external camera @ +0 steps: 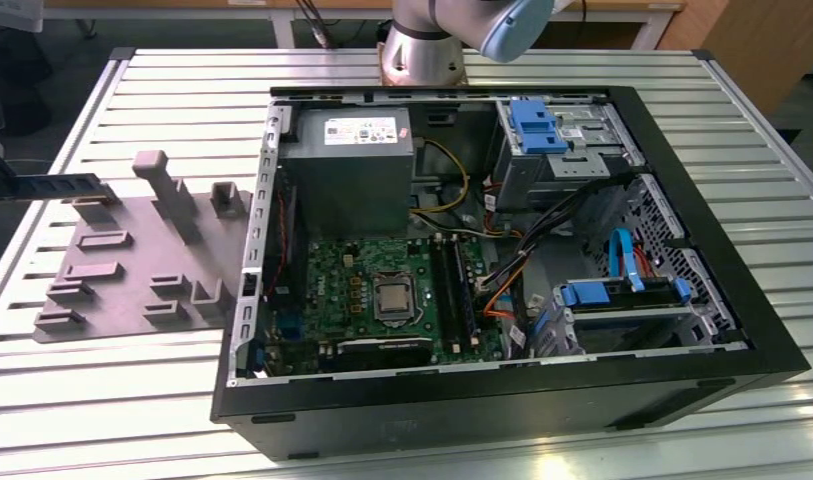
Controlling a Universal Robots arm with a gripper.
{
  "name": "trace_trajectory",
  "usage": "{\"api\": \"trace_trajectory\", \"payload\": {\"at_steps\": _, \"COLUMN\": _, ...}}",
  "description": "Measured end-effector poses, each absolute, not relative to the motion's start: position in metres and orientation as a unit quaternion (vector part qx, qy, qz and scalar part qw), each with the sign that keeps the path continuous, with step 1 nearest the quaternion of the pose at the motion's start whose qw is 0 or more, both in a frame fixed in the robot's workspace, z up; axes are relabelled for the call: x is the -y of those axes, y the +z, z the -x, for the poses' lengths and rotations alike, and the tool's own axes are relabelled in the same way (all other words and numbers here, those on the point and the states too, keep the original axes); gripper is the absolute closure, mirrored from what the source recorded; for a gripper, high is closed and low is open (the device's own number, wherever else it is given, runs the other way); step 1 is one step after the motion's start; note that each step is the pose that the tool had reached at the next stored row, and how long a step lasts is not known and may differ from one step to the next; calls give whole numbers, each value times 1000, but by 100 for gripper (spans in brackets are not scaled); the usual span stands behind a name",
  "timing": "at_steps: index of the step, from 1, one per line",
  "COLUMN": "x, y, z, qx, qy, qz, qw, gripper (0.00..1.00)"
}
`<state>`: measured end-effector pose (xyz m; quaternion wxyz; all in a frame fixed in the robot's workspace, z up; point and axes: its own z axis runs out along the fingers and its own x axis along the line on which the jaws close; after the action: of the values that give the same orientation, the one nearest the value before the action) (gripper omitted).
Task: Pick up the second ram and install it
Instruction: 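Pick up the second ram and move it above second insertion slot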
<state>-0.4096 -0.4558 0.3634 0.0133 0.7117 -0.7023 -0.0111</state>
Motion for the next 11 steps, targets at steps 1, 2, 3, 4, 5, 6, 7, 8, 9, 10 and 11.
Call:
{"api": "trace_trajectory", "payload": {"at_steps": 1, "x": 456, "y": 364, "z": 410, "qx": 702, "qy": -11, "qz": -712, "qw": 13, "gripper": 86}}
{"api": "trace_trajectory", "payload": {"at_steps": 2, "x": 456, "y": 365, "z": 410, "qx": 702, "qy": -11, "qz": -712, "qw": 13, "gripper": 86}}
{"api": "trace_trajectory", "payload": {"at_steps": 3, "x": 456, "y": 365, "z": 410, "qx": 702, "qy": -11, "qz": -712, "qw": 13, "gripper": 86}}
{"api": "trace_trajectory", "payload": {"at_steps": 4, "x": 456, "y": 366, "z": 410, "qx": 702, "qy": -11, "qz": -712, "qw": 13, "gripper": 86}}
{"api": "trace_trajectory", "payload": {"at_steps": 5, "x": 456, "y": 366, "z": 410, "qx": 702, "qy": -11, "qz": -712, "qw": 13, "gripper": 86}}
{"api": "trace_trajectory", "payload": {"at_steps": 6, "x": 456, "y": 367, "z": 410, "qx": 702, "qy": -11, "qz": -712, "qw": 13, "gripper": 86}}
{"api": "trace_trajectory", "payload": {"at_steps": 7, "x": 456, "y": 368, "z": 410, "qx": 702, "qy": -11, "qz": -712, "qw": 13, "gripper": 86}}
{"api": "trace_trajectory", "payload": {"at_steps": 8, "x": 456, "y": 368, "z": 410, "qx": 702, "qy": -11, "qz": -712, "qw": 13, "gripper": 86}}
{"api": "trace_trajectory", "payload": {"at_steps": 9, "x": 456, "y": 369, "z": 410, "qx": 702, "qy": -11, "qz": -712, "qw": 13, "gripper": 86}}
{"api": "trace_trajectory", "payload": {"at_steps": 10, "x": 456, "y": 369, "z": 410, "qx": 702, "qy": -11, "qz": -712, "qw": 13, "gripper": 86}}
{"api": "trace_trajectory", "payload": {"at_steps": 11, "x": 456, "y": 370, "z": 410, "qx": 702, "qy": -11, "qz": -712, "qw": 13, "gripper": 86}}
